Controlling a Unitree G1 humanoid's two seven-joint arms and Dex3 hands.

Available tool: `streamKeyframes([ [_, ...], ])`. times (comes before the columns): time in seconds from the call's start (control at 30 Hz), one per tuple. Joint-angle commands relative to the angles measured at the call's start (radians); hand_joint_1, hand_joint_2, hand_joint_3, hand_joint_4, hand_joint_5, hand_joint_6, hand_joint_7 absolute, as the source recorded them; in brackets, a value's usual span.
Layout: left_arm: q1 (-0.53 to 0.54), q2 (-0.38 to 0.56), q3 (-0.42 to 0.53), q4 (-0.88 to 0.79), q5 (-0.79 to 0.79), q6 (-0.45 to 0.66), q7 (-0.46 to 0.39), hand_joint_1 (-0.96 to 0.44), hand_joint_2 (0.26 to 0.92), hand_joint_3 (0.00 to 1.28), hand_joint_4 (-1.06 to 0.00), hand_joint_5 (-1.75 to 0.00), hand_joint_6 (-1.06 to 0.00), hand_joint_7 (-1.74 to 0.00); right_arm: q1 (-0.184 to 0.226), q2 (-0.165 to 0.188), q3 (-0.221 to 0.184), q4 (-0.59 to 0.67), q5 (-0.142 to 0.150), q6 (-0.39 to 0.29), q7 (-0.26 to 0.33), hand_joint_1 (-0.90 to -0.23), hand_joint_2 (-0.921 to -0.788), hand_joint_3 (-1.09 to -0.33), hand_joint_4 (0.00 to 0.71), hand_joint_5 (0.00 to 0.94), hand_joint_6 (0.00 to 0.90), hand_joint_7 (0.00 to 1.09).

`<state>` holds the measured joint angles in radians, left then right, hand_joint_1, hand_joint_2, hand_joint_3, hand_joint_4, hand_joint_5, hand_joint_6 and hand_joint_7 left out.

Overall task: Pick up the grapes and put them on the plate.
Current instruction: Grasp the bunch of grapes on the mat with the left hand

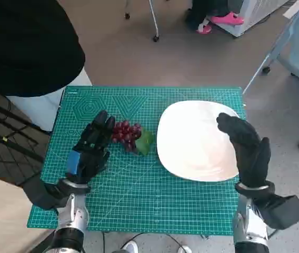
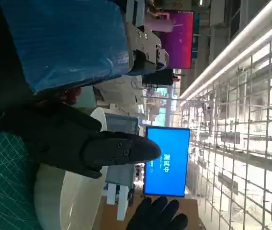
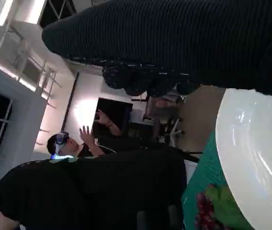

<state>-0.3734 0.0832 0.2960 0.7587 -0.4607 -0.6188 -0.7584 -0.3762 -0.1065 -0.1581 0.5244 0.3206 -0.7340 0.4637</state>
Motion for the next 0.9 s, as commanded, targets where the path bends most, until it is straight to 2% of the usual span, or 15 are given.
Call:
streamKeyframes([
  [0.03, 0.004, 0.009, 0.001, -0.008, 0.007, -0.003, 0.003, -0.61, 0.921, 0.31, -0.16, 0.0, -0.34, -0.01, 0.006, 0.003, -0.007, 0.017, 0.014, 0.018, 0.01, -0.609, -0.921, -0.869, 0.389, 0.001, 0.085, 0.47],
  [0.57, -0.007, 0.008, 0.002, 0.008, 0.005, -0.002, -0.003, -0.61, 0.921, 0.32, -0.15, 0.0, -0.34, -0.01, 0.007, 0.001, -0.018, 0.017, 0.048, 0.034, 0.042, -0.614, -0.921, -0.862, 0.39, 0.001, 0.088, 0.47],
  [0.9, -0.01, 0.012, 0.002, 0.014, 0.002, 0.001, -0.011, -0.61, 0.921, 0.32, -0.15, 0.0, -0.33, 0.0, 0.011, 0.01, -0.023, 0.008, 0.043, 0.037, 0.037, -0.619, -0.921, -0.86, 0.392, 0.002, 0.095, 0.47],
])
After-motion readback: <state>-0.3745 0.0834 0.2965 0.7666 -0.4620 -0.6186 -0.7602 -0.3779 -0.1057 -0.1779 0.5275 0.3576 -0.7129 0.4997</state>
